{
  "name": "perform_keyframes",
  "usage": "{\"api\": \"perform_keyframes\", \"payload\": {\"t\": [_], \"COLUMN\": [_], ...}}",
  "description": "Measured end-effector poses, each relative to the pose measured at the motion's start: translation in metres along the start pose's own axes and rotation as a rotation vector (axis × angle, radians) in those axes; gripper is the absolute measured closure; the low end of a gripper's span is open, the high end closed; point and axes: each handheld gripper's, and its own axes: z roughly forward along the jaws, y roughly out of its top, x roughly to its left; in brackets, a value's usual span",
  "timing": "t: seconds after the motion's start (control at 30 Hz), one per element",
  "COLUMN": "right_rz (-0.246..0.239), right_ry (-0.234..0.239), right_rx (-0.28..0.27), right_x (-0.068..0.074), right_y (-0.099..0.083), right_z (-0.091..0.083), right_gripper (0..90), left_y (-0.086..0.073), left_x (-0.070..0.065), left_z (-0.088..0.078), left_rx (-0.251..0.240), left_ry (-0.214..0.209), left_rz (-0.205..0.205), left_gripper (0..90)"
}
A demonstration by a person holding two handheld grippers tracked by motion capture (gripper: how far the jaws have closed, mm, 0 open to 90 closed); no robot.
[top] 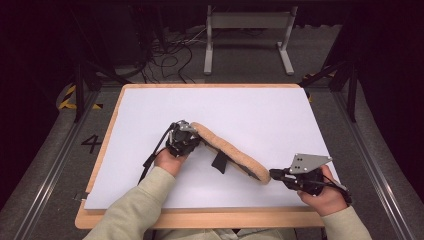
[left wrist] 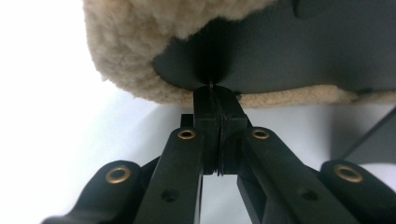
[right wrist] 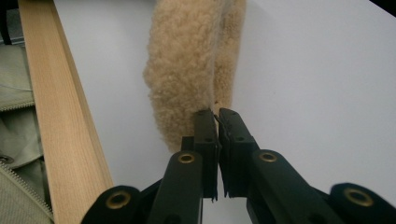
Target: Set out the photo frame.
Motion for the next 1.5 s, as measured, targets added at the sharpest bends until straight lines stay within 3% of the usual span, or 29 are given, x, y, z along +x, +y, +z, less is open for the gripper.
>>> {"api": "perform_keyframes", "payload": {"t": [0.27,0.4,0.6,0.73,0.93,1.3,1.4,1.5], "right_rz": [0.000,0.008,0.017,0.016,0.009,-0.039,-0.048,-0.059], "right_ry": [-0.008,-0.027,-0.048,-0.016,0.010,0.099,0.117,0.130], "right_rx": [0.002,0.017,0.057,0.082,0.102,0.109,0.108,0.108], "right_x": [0.002,0.000,-0.003,-0.001,0.004,0.022,0.027,0.030], "right_y": [0.001,0.000,-0.002,-0.003,0.001,0.009,0.011,0.013], "right_z": [0.002,0.002,0.009,0.016,0.022,0.030,0.032,0.034], "right_gripper": [84.8,84.8,86.6,90.0,90.0,90.0,90.0,90.0], "left_y": [-0.004,-0.013,-0.019,-0.027,-0.034,-0.036,-0.035,-0.035], "left_x": [0.009,0.000,-0.019,-0.026,-0.026,-0.028,-0.030,-0.036], "left_z": [-0.013,-0.023,-0.039,-0.049,-0.059,-0.057,-0.055,-0.051], "left_rx": [-0.018,-0.005,-0.002,0.002,-0.008,0.006,0.016,0.032], "left_ry": [-0.034,-0.081,-0.135,-0.165,-0.178,-0.186,-0.203,-0.247], "left_rz": [-0.030,-0.020,0.041,0.048,0.041,0.048,0.061,0.086], "left_gripper": [85.8,85.1,85.1,85.0,84.6,83.7,83.3,82.1]}}
